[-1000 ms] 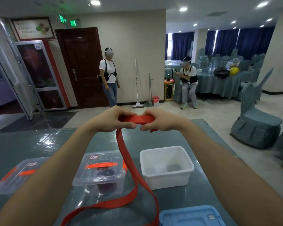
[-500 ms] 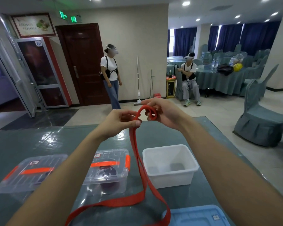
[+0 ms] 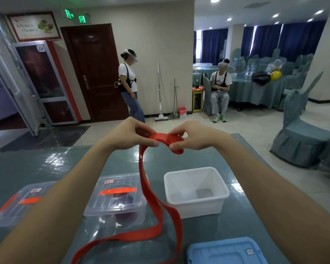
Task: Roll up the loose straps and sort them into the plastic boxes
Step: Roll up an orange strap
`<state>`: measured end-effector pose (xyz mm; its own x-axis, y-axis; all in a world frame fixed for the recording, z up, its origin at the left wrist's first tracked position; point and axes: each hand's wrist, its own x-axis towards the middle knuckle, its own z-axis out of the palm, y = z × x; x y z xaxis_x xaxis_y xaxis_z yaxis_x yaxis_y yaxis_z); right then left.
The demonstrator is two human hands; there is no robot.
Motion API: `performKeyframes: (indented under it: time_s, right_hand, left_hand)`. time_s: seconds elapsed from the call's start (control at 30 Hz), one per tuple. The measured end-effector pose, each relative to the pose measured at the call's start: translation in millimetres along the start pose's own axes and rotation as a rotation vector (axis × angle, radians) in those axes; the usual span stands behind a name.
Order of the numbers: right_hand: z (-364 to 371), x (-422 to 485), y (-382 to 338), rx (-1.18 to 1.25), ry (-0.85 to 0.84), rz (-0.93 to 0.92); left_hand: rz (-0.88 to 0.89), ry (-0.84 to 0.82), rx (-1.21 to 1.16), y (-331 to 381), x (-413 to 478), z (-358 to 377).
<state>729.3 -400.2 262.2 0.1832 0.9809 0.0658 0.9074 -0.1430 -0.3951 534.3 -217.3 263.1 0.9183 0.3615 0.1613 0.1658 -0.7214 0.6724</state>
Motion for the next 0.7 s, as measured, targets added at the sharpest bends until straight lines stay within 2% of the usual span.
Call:
performKeyframes:
  time_s: [0.1,0.3,0.53,0.7]
  right_hand:
    - [2.6,1.2,-6.0,-0.045,-0.013,0.013]
    - [13.0,-0.6,-5.1,0.205,0.006,-0.002]
    - [27.0,0.2,4.4,0.436,0.062,0.015]
    - [34.6,1.0,14.2,0.696,0.189,-0.021]
  left_hand:
    - [-0.017,-0.048,0.098,6.6,4.1,0.5]
    - [0.021,-0.11,0.113,11.2,3.1,-5.9]
    - [0.064,-0.078,0.052,8.6,4.1,-6.1]
    - [0.07,-0.032,-0.029,2.4,2.5,2.5]
